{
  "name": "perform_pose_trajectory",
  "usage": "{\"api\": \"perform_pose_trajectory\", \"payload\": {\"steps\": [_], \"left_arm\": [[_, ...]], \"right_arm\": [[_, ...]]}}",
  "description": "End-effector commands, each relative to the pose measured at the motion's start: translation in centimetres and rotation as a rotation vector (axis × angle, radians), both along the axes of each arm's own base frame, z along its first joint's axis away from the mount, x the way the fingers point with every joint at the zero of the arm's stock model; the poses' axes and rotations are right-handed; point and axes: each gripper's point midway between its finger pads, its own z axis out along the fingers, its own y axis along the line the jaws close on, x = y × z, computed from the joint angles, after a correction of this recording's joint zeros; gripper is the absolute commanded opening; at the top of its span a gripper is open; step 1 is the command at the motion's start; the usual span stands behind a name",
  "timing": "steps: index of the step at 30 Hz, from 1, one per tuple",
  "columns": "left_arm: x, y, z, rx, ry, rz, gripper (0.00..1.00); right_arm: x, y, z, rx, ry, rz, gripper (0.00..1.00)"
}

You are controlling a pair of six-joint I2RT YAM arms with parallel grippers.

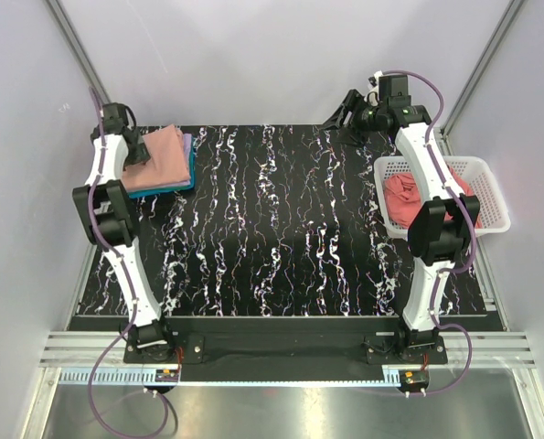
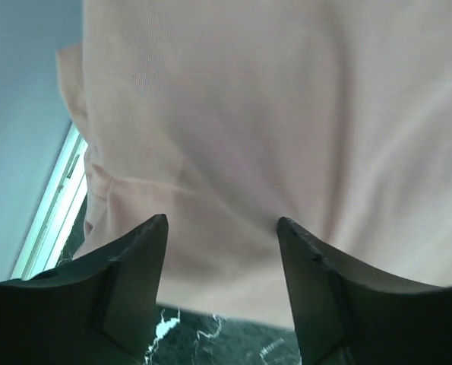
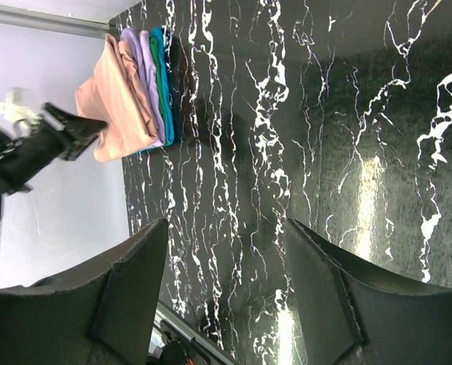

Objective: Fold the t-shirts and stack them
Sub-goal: Neatly place the folded tshirt to the corner

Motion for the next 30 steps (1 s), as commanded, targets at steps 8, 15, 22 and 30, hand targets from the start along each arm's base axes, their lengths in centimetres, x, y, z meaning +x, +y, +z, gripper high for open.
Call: {"api": "perform_pose_trajectory", "payload": {"steps": [8, 15, 22, 30], "left_arm": [[0.8, 5.9, 1.2, 0.265, 0.040, 0.184, 0.70], [-0.1, 6.3, 7.8, 0.287, -0.117, 0.289, 0.76], [-0.2, 2.3, 5.8, 0.079, -0.102, 0.185, 0.77], [-1.9, -3.5, 9.2, 0.053, -0.148, 0.018, 0.81]], "right_arm": [[0.7, 0.6, 1.5, 0.000, -0.075, 0.036, 0.70], [1.3, 0.9, -0.8, 0.014, -0.042, 0.039, 0.71], [1.8, 1.6, -1.3, 0.031, -0.037, 0.050, 0.70], [1.4, 1.6, -1.5, 0.002, 0.000, 0.038, 0.94]]}}
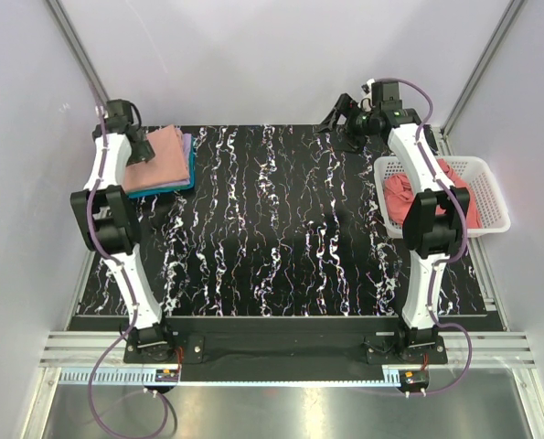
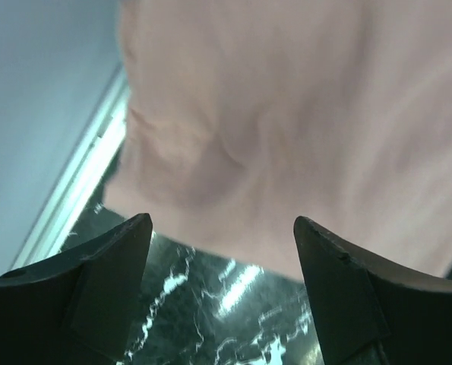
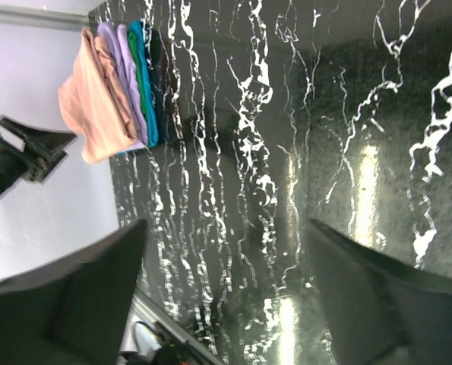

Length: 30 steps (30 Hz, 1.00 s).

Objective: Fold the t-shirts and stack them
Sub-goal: Neatly place the folded tshirt to the corner

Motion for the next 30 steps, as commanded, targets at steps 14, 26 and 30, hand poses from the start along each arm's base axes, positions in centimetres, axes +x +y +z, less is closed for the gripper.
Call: {"api": "perform_pose_trajectory", "payload": {"steps": [14, 26, 30], "left_arm": [[-6.5, -29.3, 8.3, -0.461, -0.200, -0.648, 0.68], [-8.9, -29.3, 10.0, -0.295, -0.226, -0.572, 0.57], [-4.0, -18.4, 8.7, -0.141, -0.215, -0.295, 0.42]], "right_arm": [[-8.5, 0.1, 5.2, -0.076, -0.066, 0.110, 1.00], [-14.3, -0.5, 8.7, -0.015, -0.073, 0.079, 1.00], [-14.2, -0.7, 9.5, -0.020, -0.109, 0.066, 1.00]]}}
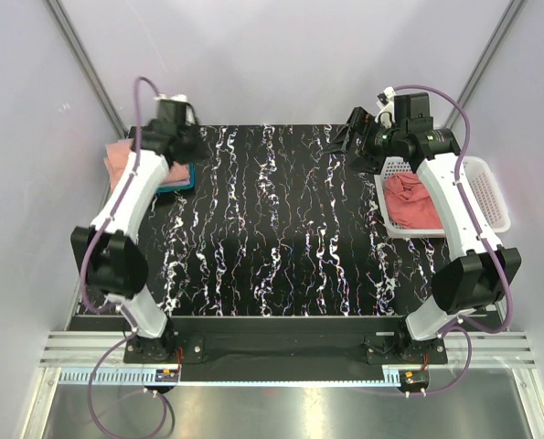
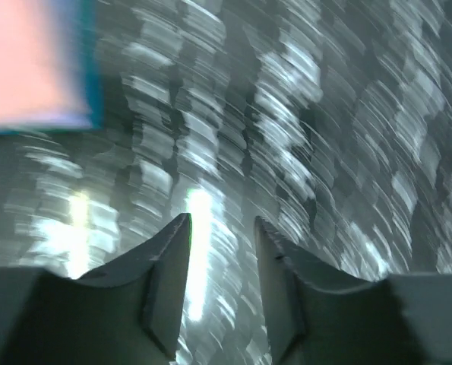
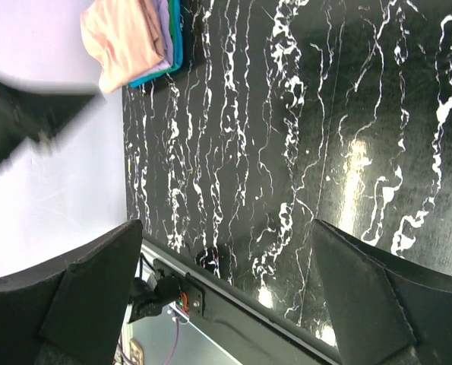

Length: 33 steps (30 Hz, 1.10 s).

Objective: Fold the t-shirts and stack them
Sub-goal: Neatly place the folded tshirt to the corner

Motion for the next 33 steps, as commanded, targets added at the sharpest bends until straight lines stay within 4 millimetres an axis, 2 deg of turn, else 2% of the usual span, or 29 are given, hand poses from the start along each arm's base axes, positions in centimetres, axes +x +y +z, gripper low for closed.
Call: {"api": "perform_pose_trajectory", "payload": {"steps": [1, 2, 3, 4, 7, 11, 12, 13, 14, 15, 16, 17, 21, 25, 28, 30, 33], "left_arm": [[4.6, 13.7, -1.6, 0.141, 0.020, 0.392, 0.38], [4.9, 15.8, -1.5, 0.146, 0.042, 0.452, 0.32], [5.3, 17.8, -4.1, 0.146, 0.107, 0.505, 0.30], [5.0, 21.1, -4.9, 0.137, 0.134, 0.574, 0.29], [5.3, 25.0, -7.8, 0.122, 0.162, 0.638, 0.31], [9.0, 27.1, -7.2, 0.117, 0.036, 0.623, 0.29], [10.3, 27.8, -5.9, 0.132, -0.009, 0.630, 0.25], [11.0, 28.6, -7.2, 0.143, 0.006, 0.639, 0.21], [11.6, 29.1, -7.3, 0.160, 0.003, 0.648, 0.19], [12.4, 30.4, -6.1, 0.201, -0.029, 0.674, 0.17], [12.8, 30.9, -5.9, 0.224, -0.035, 0.683, 0.15], [13.2, 31.6, -7.3, 0.249, -0.010, 0.693, 0.14], [14.2, 34.4, -6.1, 0.296, -0.077, 0.761, 0.09], [14.0, 36.8, -7.3, 0.293, -0.050, 0.818, 0.00], [15.0, 37.2, -7.7, 0.304, -0.069, 0.787, 0.00], [15.3, 37.4, -9.1, 0.318, -0.055, 0.774, 0.00], [16.1, 37.7, -10.1, 0.319, -0.056, 0.763, 0.01]], "right_arm": [[-0.1, 0.5, 1.6, 0.023, -0.052, 0.009, 1.00], [0.1, 0.7, 1.7, 0.034, -0.057, 0.015, 1.00], [0.4, 0.8, 1.9, 0.041, -0.069, 0.015, 1.00], [0.7, 0.9, 2.1, 0.051, -0.071, 0.010, 1.00], [1.6, 1.6, 2.7, 0.085, -0.118, 0.036, 1.00], [2.9, 1.9, 2.0, 0.087, -0.128, 0.042, 1.00], [3.2, 1.9, 1.8, 0.089, -0.131, 0.043, 1.00], [3.4, 2.0, 1.6, 0.093, -0.129, 0.043, 1.00], [3.6, 2.1, 0.9, 0.095, -0.113, 0.040, 1.00], [3.9, 2.2, 0.7, 0.100, -0.119, 0.040, 1.00], [4.1, 2.3, 0.6, 0.108, -0.119, 0.042, 1.00], [4.0, 2.6, 0.1, 0.120, -0.107, 0.058, 0.99], [4.4, 2.8, -0.5, 0.121, -0.104, 0.072, 1.00], [4.9, 2.6, -1.0, 0.103, -0.105, 0.066, 1.00], [5.4, 2.7, -0.9, 0.100, -0.104, 0.066, 1.00], [5.7, 2.7, -0.8, 0.100, -0.108, 0.068, 1.00], [6.0, 2.8, -1.0, 0.104, -0.101, 0.065, 1.00]]}}
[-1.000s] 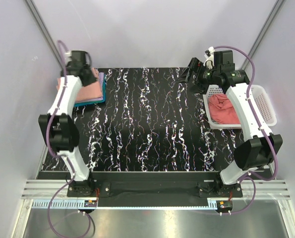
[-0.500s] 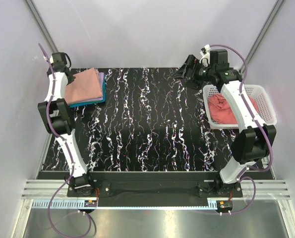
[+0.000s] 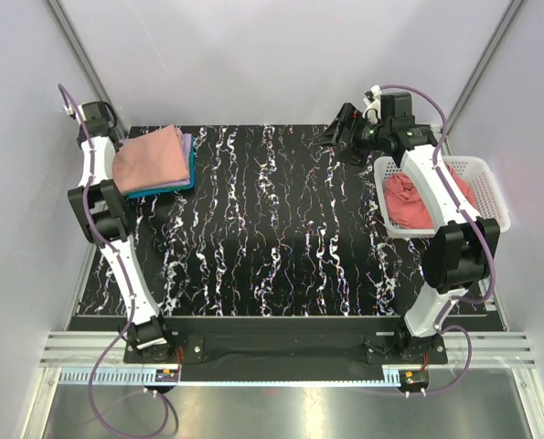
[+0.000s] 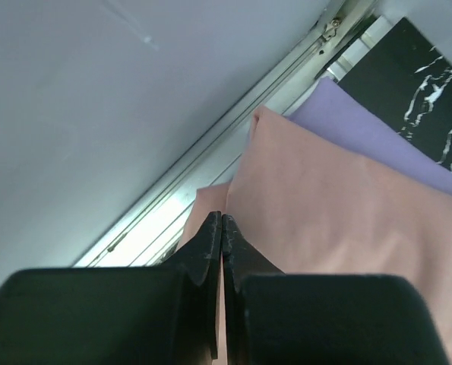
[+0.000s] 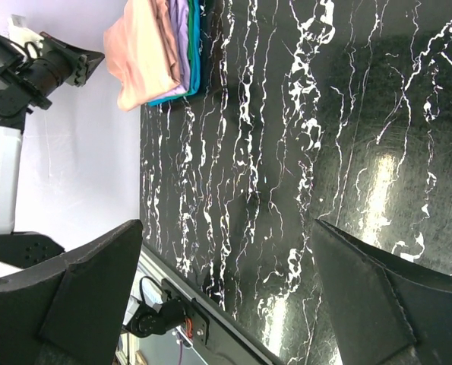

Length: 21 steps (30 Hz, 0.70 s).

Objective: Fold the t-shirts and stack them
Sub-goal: Neatly place the folded tshirt to the corner

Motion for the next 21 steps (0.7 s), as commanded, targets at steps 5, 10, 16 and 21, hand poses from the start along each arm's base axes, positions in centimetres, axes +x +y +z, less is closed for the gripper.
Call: {"api": "perform_pose_trajectory", "payload": {"steps": [5, 10, 16, 21], "left_arm": [[2.6, 1.6, -0.6, 0.065, -0.050, 0.001, 0.04], [1.9, 2.4, 2.3, 0.091, -0.077, 0.040, 0.17], [0.9, 0.6, 10.9, 0.129, -0.195, 0.008, 0.28], [-1.6, -3.8, 11.2, 0.051, -0.166, -0.048, 0.31]], "right_arm": [[0.6, 0.5, 1.6, 0.013, -0.066, 0.021, 1.00], [0.7, 0.4, 1.8, 0.023, -0.067, 0.000, 1.00], [0.8, 0.6, 2.2, 0.058, -0.070, -0.014, 1.00], [0.8, 0.6, 1.8, 0.067, -0.063, -0.026, 1.00]]}}
